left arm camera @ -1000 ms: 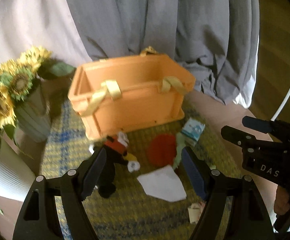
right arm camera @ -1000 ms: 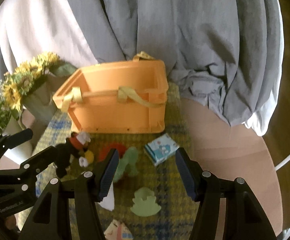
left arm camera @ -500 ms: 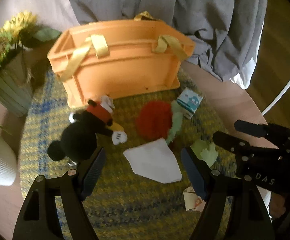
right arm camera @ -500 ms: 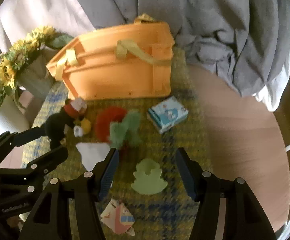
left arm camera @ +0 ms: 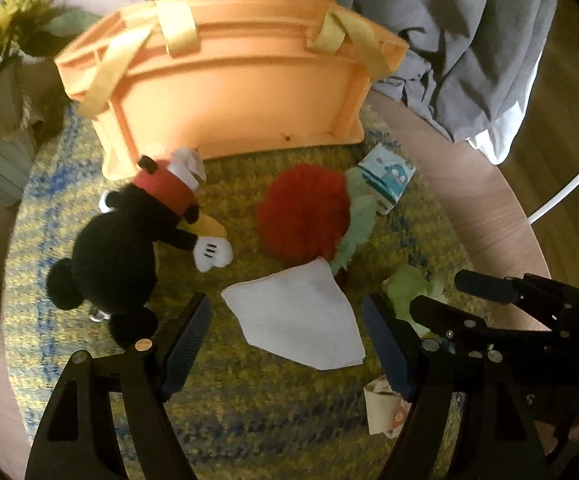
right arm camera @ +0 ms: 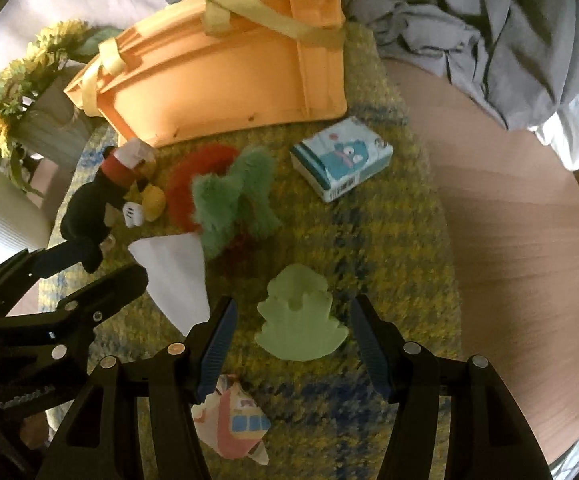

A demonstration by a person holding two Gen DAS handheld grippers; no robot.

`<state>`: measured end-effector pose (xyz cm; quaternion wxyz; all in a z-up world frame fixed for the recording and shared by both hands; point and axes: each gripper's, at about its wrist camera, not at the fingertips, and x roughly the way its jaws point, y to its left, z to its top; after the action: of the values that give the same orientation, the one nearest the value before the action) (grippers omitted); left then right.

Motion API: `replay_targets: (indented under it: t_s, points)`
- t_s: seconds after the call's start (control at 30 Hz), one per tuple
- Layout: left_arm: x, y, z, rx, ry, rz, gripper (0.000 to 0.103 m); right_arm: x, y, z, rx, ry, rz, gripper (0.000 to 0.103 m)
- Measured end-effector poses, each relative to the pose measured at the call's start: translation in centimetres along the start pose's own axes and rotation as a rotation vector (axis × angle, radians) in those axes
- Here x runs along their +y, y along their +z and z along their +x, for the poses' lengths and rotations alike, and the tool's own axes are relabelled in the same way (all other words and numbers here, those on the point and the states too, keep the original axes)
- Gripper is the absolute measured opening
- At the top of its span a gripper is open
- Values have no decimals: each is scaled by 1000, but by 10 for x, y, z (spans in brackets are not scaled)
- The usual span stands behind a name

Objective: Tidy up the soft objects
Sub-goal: 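Grasp the white cloth with the left tool while the right tool grasps the green frog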

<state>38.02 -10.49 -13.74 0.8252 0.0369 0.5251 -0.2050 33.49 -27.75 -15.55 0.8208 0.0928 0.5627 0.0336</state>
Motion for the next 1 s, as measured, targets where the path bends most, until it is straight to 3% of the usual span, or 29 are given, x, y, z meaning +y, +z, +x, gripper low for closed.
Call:
replay_targets:
  t_s: [0.3, 0.47, 0.67, 0.83, 1.0]
  points:
    - [-3, 4, 26, 39, 9, -6, 76, -10, -1, 21, 58, 1, 40, 59]
    - [-4, 6, 40, 61, 19, -8, 71, -17, 0, 29, 71, 9, 45, 59]
    - [-4, 4, 49, 89, -18, -18, 55, -13, 1, 30, 70, 15, 26, 55]
    - [-4, 3, 47, 90, -32, -19, 30, -12, 0, 29, 65, 13, 25, 55]
    - [-3, -2, 41, 82, -37, -14, 16, -11, -1, 28, 57, 15, 27, 54]
